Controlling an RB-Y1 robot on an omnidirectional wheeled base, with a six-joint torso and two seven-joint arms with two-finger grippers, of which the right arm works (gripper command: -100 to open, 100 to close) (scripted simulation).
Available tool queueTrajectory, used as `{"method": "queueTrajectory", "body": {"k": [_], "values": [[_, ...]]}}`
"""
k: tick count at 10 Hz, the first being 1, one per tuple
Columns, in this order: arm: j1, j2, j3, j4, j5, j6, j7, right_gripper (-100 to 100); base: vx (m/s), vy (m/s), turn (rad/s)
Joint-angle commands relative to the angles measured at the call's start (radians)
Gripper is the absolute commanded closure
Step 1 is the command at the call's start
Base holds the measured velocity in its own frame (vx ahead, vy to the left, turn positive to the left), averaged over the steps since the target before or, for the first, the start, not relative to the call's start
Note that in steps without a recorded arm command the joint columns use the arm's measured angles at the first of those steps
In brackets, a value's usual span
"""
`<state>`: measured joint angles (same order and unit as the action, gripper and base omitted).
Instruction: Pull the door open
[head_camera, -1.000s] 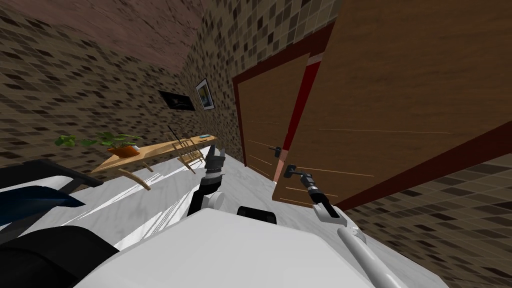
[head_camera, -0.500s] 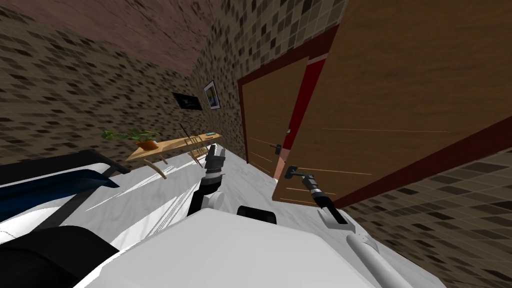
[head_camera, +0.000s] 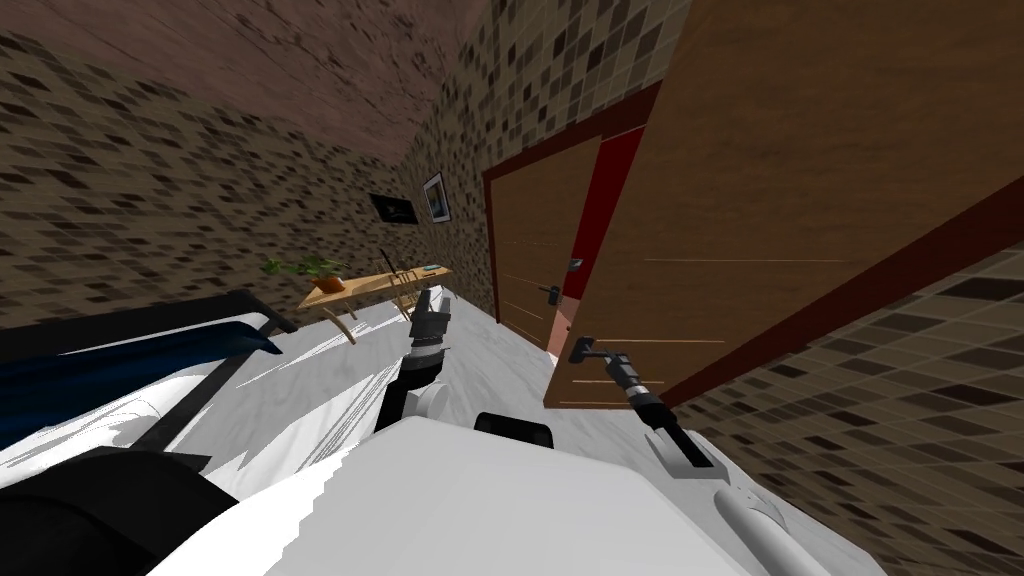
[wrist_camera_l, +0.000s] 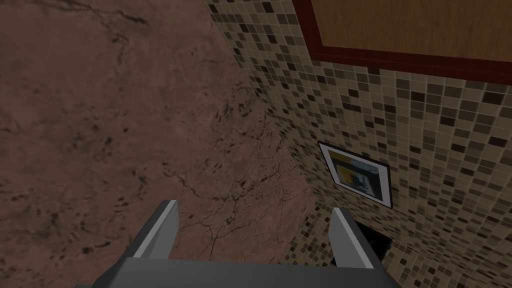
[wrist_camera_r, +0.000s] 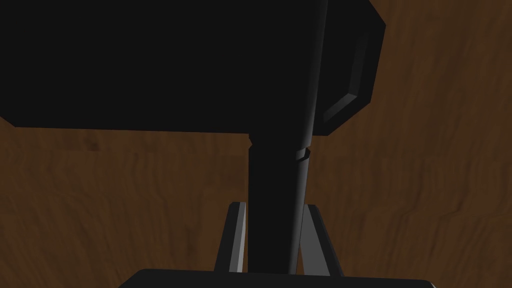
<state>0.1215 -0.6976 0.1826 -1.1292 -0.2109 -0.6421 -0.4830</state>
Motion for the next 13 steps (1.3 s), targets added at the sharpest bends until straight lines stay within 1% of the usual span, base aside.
{"method": "queueTrajectory", "body": {"k": [1,2,5,6,8,10,11,12,13], "values": [[0.000,0.000,0.000,0.000,0.000,0.000,0.000,100,-0.070,-0.033,-0.007],[0.016,-0.018,0.013,0.005,0.000,-0.032,-0.014,100,-0.149,-0.065,0.166],[0.037,-0.047,0.034,0.011,0.000,-0.086,-0.037,100,-0.223,-0.116,0.182],[0.040,-0.053,0.038,0.012,0.000,-0.096,-0.041,100,-0.183,-0.081,0.115],[0.054,-0.073,0.052,0.016,-0.001,-0.131,-0.056,100,-0.193,-0.085,0.106],[0.066,-0.089,0.063,0.020,-0.001,-0.161,-0.069,100,-0.178,-0.099,0.135],[0.065,-0.089,0.049,0.019,-0.005,-0.144,-0.063,100,-0.074,-0.059,0.016],[0.069,-0.096,0.059,0.028,-0.002,-0.164,-0.070,100,-0.145,-0.075,0.147],[0.070,-0.100,0.063,0.033,-0.001,-0.175,-0.075,100,-0.226,-0.107,0.176]]}}
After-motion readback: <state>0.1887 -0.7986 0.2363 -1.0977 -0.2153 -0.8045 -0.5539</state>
